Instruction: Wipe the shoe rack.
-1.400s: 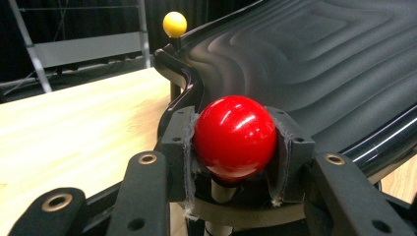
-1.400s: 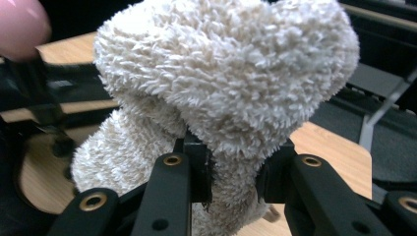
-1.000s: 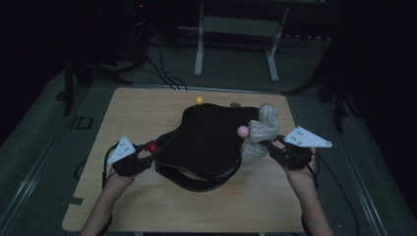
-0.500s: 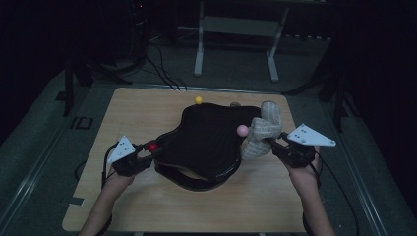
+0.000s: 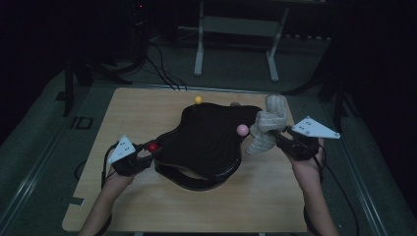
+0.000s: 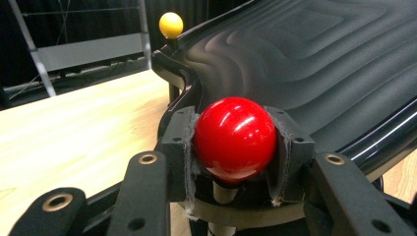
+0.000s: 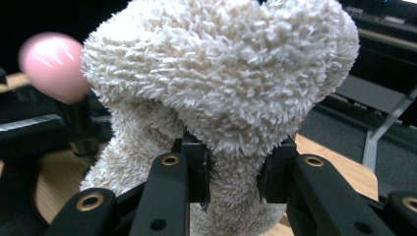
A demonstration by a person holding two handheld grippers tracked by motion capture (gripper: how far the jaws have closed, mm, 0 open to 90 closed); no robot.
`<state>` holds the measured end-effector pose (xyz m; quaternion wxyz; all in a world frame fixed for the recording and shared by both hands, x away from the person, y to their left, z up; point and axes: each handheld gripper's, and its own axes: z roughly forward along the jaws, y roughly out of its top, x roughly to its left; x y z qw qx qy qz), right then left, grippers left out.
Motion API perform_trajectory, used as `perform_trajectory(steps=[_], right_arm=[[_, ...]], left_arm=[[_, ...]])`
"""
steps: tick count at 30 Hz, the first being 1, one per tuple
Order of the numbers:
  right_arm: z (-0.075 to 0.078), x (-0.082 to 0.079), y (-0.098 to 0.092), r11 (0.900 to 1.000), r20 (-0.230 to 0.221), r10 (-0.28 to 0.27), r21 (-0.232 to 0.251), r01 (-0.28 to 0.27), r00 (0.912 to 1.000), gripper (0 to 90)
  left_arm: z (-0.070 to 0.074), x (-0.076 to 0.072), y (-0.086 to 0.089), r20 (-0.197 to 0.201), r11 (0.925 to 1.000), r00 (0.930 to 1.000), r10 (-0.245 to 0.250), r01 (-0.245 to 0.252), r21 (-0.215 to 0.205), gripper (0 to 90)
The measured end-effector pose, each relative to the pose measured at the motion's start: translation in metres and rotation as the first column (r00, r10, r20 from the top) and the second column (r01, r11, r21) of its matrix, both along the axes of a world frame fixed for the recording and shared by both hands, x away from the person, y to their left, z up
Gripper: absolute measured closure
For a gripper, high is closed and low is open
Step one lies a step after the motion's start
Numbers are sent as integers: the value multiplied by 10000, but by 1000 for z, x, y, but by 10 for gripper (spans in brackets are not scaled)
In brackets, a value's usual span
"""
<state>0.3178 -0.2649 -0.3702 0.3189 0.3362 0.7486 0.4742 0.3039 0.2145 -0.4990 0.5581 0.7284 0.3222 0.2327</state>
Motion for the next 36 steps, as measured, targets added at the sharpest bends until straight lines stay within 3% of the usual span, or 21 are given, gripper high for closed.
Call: perform_trajectory(steps=[2, 4, 6, 7, 9, 11, 15, 16, 19, 20, 28, 32, 33, 36], right_arm=[[-11, 13, -1, 9991, -483, -256, -340, 239, 9985, 702], [-11, 15, -3, 9993, -545, -294, -258, 280, 9981, 702], [-5, 17, -7, 9986, -363, -504, -192, 497, 9981, 702], [8, 15, -10, 9985, -85, -462, 279, 464, 9989, 701], [19, 14, -8, 9984, 127, -293, 496, 287, 9995, 701], [24, 16, -4, 9988, 230, -164, 457, 153, 9996, 701], [18, 24, 4, 9998, 12, -124, 123, 123, 9999, 701], [8, 28, 7, 9996, -121, -263, -135, 262, 9996, 703], [0, 30, 1, 9991, -371, -398, 127, 403, 9985, 703], [-3, 32, -5, 9979, -489, -650, 21, 652, 9967, 703], [15, 32, -6, 9976, -73, -686, 20, 686, 9976, 702], [-2, 39, 0, 9966, -384, -707, -441, 690, 9968, 706], [-8, 40, -5, 9970, -580, -758, -202, 747, 9954, 705], [-7, 40, -10, 9946, -591, -986, -374, 965, 9934, 704]], left_arm=[[0, 0, 0, 9, 10000, 10000, 17, -17, 63, 586], [0, 0, 0, 10, 10000, 10000, 13, -13, 57, 585], [0, 0, 0, 18, 10000, 10000, -3, 3, 45, 585], [0, 0, 0, 13, 10000, 10000, -6, 6, 54, 585], [0, 0, 0, 12, 10000, 10000, 11, -11, 27, 585], [0, 0, 0, 11, 10000, 10000, 13, -13, 26, 585], [0, 0, 0, 9, 10000, 10000, 36, -36, 19, 585], [0, 0, 0, 23, 10000, 10000, 17, -17, 15, 585], [0, 0, 1, 24, 10000, 10000, -3, 3, 14, 585], [0, 1, 1, 14, 10000, 10000, -29, 29, -11, 585], [-1, 1, 1, 3, 10000, 10000, -28, 28, -71, 585], [0, 1, 1, -2, 10000, 10000, 16, -16, -35, 585], [0, 1, 1, 0, 10000, 10000, 15, -15, -13, 585], [0, 1, 1, -8, 10000, 10000, 9, -9, 2, 585]])
